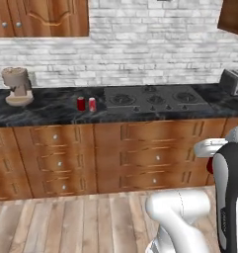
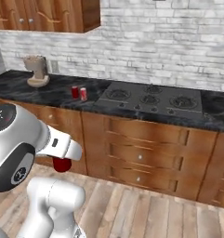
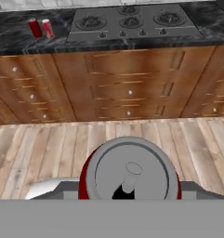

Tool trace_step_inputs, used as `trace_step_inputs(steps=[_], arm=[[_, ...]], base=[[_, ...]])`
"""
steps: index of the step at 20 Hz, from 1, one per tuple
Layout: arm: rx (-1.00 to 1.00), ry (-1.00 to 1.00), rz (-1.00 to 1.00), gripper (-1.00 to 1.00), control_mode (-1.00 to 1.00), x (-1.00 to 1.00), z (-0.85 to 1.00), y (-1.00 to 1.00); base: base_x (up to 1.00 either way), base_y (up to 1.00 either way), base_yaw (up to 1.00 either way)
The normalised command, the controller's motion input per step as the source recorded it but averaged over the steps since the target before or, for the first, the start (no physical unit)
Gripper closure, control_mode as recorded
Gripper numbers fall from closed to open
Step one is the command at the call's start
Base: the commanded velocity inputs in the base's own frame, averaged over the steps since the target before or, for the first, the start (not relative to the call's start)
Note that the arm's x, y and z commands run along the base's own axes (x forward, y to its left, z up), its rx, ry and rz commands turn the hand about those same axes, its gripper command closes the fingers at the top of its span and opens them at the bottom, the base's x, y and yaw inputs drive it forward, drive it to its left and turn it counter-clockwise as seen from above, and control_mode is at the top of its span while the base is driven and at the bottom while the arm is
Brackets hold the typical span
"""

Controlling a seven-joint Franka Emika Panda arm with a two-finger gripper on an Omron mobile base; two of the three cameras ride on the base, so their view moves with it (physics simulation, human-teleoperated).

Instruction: Four empty soda cans are scattered around the kitchen. Gather all the cans and cluster them next to the stove for recycling.

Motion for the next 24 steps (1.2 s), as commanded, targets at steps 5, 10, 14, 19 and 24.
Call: trace_step_inputs(steps=[5, 10, 14, 19, 24], arm=[[0.00, 0.00, 0.00, 1.00, 1.00, 0.00, 0.00, 0.00], [0.00, 0.00, 0.00, 1.00, 1.00, 0.00, 0.00, 0.00], [0.00, 0.00, 0.00, 1.00, 1.00, 0.00, 0.00, 0.00], [0.00, 0.00, 0.00, 1.00, 1.00, 0.00, 0.00, 0.00], [0.00, 0.00, 0.00, 1.00, 1.00, 0.00, 0.00, 0.00]], base=[[0.01, 1.00, -0.13], [0.38, 0.97, -0.07], [0.84, 0.49, -0.02], [0.79, 0.26, 0.00], [0.60, 0.22, 0.00]])
